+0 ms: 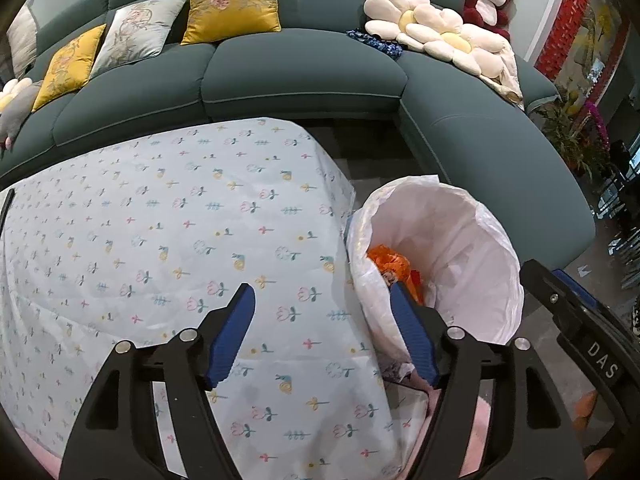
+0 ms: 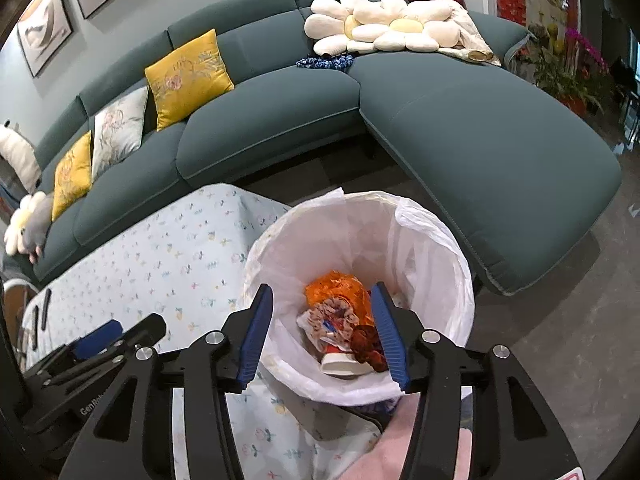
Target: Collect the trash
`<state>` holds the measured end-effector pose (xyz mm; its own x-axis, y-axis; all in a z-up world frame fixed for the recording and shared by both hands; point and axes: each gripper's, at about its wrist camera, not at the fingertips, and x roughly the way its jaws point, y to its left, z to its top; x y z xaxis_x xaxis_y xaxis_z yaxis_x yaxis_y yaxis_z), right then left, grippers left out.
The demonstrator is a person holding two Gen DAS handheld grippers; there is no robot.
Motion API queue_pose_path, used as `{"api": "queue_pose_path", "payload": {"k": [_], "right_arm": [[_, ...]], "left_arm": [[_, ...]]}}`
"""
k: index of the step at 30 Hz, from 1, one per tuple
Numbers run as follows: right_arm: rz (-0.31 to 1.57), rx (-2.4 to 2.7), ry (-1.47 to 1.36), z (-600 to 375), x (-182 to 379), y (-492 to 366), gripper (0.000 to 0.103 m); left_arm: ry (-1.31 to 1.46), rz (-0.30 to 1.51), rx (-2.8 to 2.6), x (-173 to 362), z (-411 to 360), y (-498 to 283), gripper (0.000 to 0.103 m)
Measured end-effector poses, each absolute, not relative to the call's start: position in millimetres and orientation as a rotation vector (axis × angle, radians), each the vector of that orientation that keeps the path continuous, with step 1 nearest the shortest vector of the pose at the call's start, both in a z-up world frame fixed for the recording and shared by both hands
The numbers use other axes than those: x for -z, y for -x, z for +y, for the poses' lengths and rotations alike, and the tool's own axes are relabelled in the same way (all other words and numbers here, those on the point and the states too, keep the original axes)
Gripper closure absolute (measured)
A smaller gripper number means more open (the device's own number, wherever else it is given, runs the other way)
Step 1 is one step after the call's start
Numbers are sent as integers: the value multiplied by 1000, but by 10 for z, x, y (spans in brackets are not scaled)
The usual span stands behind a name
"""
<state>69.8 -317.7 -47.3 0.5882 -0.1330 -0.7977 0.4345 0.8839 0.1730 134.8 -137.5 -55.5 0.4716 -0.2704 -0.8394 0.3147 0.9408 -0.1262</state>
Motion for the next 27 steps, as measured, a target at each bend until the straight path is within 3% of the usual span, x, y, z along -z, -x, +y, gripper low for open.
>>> {"api": "queue_pose_path", "payload": {"k": [7,27], "right_arm": [[882,341,-317,-3007,453,-563,34],[894,375,-243,-2832,525,-342,19]], "left_arm": [[-70,1011,341,584,-1274,-1249,34],[-120,1001,293,693,-1146,-1026,26]]}}
